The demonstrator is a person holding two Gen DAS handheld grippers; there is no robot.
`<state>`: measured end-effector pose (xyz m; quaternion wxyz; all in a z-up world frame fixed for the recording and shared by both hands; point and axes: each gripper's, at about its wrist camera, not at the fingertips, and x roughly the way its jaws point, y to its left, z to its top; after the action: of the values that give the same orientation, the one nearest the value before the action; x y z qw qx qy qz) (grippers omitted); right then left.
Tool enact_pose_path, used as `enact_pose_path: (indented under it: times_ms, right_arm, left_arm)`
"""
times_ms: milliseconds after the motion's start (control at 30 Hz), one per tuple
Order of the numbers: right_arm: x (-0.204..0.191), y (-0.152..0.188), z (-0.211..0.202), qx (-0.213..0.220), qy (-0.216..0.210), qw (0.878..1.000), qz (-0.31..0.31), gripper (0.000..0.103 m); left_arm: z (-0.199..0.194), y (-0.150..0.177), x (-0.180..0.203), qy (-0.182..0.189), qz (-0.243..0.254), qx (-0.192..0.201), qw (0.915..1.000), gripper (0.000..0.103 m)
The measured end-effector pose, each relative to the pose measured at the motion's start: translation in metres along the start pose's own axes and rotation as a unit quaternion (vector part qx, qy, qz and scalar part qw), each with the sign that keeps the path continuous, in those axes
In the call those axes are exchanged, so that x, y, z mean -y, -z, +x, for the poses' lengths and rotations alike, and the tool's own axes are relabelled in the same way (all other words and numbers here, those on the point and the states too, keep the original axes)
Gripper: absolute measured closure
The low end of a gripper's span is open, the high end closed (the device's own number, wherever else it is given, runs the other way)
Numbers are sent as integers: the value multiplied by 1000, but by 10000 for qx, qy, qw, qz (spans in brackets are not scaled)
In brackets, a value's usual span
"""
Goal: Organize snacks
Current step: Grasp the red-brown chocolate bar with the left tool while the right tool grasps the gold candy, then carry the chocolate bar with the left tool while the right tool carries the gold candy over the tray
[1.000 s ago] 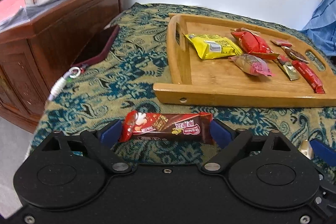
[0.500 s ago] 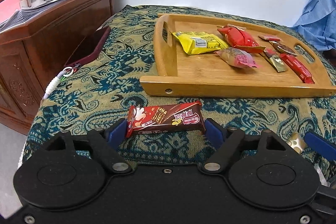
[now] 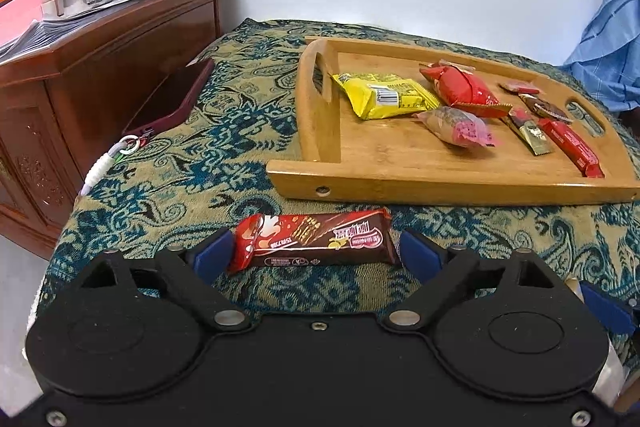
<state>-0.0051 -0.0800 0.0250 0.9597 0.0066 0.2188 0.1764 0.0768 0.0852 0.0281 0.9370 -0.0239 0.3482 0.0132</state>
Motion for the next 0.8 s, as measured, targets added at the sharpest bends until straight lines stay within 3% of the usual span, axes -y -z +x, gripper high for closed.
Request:
enact_pose_path:
  times_ms: [133, 300, 400, 567, 800]
  right_arm:
    - [1, 2, -2, 48, -18, 10000, -12, 39]
    - [4, 3, -4, 95, -36, 9999, 78, 42]
    - [5, 3, -6, 111, -36, 9999, 108, 44]
    - [7, 7, -11, 152, 5, 9998, 125, 45]
    - [13, 11, -19, 199, 110, 9996, 151, 46]
  left_arm:
    - [4, 1, 3, -36, 72, 6, 10000, 10]
    - [5, 0, 4, -28, 46, 8, 10000, 11]
    - [4, 1, 5, 8, 35, 8, 10000, 18]
    - [-3, 4, 10, 45, 139, 91, 9999, 37]
    - [-14, 10, 19, 123, 342, 130, 9993, 38]
